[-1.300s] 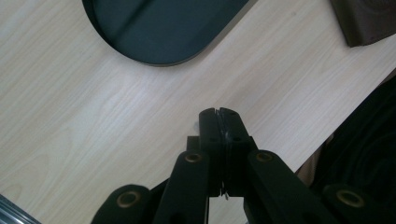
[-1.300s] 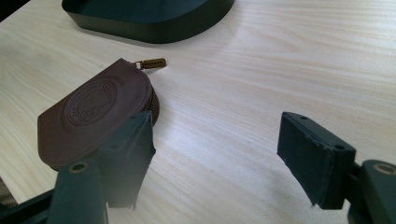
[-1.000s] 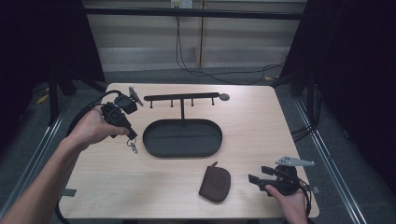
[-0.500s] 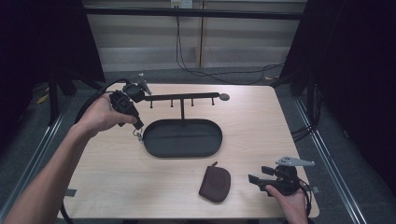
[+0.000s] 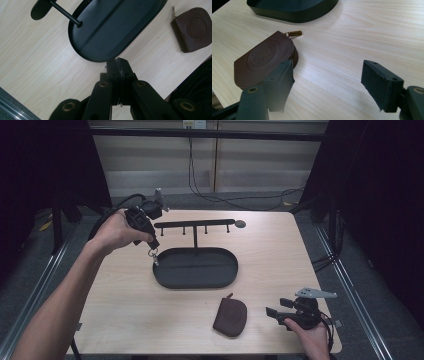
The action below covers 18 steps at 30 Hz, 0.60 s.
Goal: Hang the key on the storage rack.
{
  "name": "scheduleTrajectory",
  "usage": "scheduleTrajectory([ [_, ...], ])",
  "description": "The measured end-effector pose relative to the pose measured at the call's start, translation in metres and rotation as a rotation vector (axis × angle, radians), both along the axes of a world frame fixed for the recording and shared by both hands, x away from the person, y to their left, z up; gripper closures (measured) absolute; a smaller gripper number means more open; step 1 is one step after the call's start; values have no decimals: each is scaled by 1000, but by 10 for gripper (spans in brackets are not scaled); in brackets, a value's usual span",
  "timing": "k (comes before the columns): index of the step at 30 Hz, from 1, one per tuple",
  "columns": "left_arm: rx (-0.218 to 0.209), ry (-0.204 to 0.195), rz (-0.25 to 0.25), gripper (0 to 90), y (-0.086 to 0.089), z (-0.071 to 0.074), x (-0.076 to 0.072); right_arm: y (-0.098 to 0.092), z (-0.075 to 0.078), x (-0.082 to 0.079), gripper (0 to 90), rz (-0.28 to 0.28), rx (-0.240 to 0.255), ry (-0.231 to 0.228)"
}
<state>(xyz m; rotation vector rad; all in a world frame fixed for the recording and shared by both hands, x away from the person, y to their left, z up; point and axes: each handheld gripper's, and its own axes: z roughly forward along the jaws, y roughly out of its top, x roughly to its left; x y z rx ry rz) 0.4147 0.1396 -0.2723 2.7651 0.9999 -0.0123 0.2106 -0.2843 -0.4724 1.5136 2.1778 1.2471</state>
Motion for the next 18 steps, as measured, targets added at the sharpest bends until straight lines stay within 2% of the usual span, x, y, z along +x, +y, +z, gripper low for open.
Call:
scheduleTrajectory([
  [5,-8,1,45,896,-3,4,12,0,0,0,260,2,4,6],
  [9,-20,9,57,896,-5,4,22,0,0,0,260,5,6,4],
  [12,-11,15,65,896,-6,3,27,0,0,0,260,6,6,4],
  [15,-38,27,82,896,-6,0,36,0,0,0,261,10,6,2],
  [18,-28,33,82,896,-7,-3,40,0,0,0,261,12,6,4],
])
